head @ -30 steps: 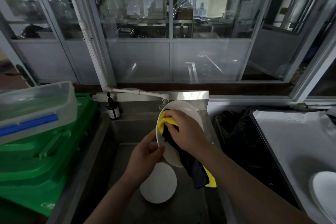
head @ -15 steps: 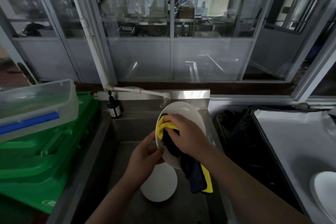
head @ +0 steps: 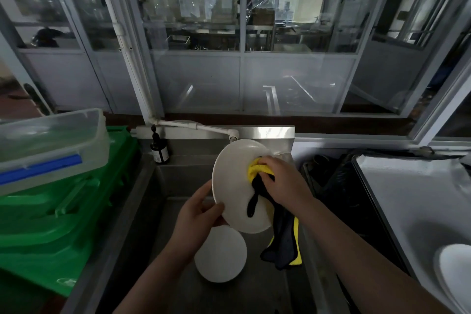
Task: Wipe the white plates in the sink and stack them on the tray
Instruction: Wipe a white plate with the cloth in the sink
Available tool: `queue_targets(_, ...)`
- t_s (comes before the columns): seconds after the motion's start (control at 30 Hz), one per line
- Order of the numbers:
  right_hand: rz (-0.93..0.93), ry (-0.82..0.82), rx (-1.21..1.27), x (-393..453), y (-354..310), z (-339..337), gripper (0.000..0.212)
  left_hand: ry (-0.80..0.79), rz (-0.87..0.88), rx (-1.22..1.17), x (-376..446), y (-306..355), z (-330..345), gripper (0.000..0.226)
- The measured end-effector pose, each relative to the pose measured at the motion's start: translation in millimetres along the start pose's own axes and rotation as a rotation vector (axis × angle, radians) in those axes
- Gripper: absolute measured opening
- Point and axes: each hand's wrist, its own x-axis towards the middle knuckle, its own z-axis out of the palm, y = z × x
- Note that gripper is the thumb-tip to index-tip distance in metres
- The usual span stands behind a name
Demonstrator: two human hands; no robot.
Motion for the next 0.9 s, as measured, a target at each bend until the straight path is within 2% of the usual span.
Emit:
queue_targets(0.23, 0.170, -0.019, -0.078, -16, 23, 11, 0.022, -0.016, 0.001, 0.106, 1, -3, -5, 0.056)
queue_targets(0.37, 0.205, -0.005, -0.072, -15, 23, 14, 0.018, -0.029, -0.013, 0.114, 0, -5, -2, 0.057)
queue_targets(0.63, 0.156, 0.021, 0.023, -12, 10, 13, 0.020, -0.031, -0.004, 0.094, 0, -5, -4, 0.057)
queue_targets(0.9, -0.018, 0.041, 0.043, -13, -22, 9, 0.023, -0.035, 0.009, 0.086, 1, -5, -2, 0.056)
